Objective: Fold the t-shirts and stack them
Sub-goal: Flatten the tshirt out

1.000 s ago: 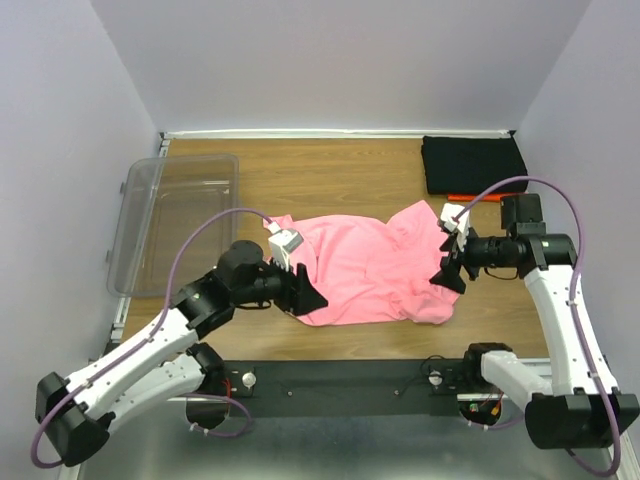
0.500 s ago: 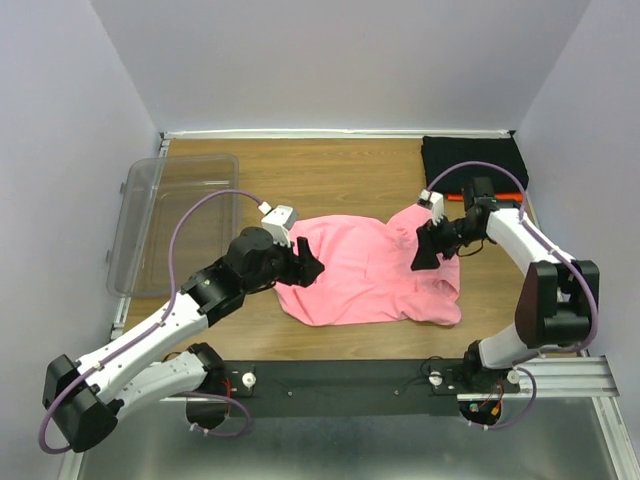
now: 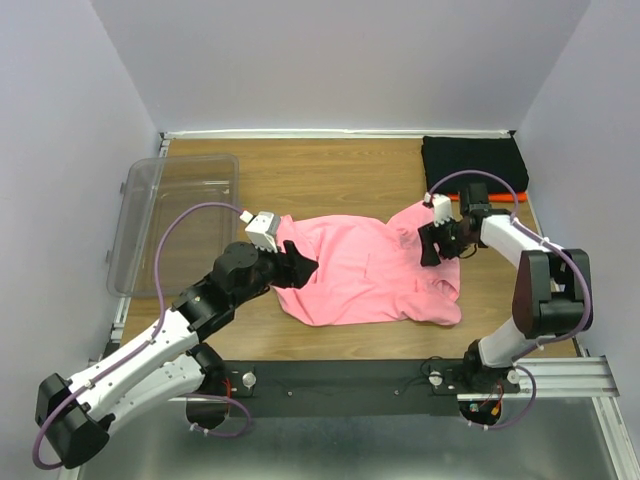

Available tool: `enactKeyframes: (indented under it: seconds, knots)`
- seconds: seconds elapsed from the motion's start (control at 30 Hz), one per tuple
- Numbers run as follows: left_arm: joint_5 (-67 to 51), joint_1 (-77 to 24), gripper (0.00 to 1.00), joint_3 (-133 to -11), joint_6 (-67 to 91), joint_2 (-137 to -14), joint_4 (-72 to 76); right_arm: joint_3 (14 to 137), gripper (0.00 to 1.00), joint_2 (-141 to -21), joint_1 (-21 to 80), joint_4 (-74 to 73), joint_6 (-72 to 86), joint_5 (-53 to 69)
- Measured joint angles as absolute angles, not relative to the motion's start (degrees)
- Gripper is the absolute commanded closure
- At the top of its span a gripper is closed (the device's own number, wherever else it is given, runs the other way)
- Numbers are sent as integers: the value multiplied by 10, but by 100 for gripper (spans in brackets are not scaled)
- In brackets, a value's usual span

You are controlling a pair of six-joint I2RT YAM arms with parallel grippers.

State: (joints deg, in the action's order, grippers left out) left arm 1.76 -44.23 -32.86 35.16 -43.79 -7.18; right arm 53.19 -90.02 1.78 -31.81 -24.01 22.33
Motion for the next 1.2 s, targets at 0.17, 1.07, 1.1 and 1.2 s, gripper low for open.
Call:
enactKeyframes:
  seconds: [0.17, 1.07, 1.1, 1.2]
  knots:
    - [26, -442, 28, -326, 354, -425, -72, 533, 60, -924, 18, -310, -225, 237]
    - [34, -438, 28, -382, 318, -535, -39, 644, 93, -755, 545, -686, -546, 433]
    - [34, -438, 27, -388, 317, -539, -38, 644, 54, -762, 563, -677, -533, 430]
    - [35, -438, 25, -392, 317, -537, -37, 635, 21, -759, 589, -664, -510, 422]
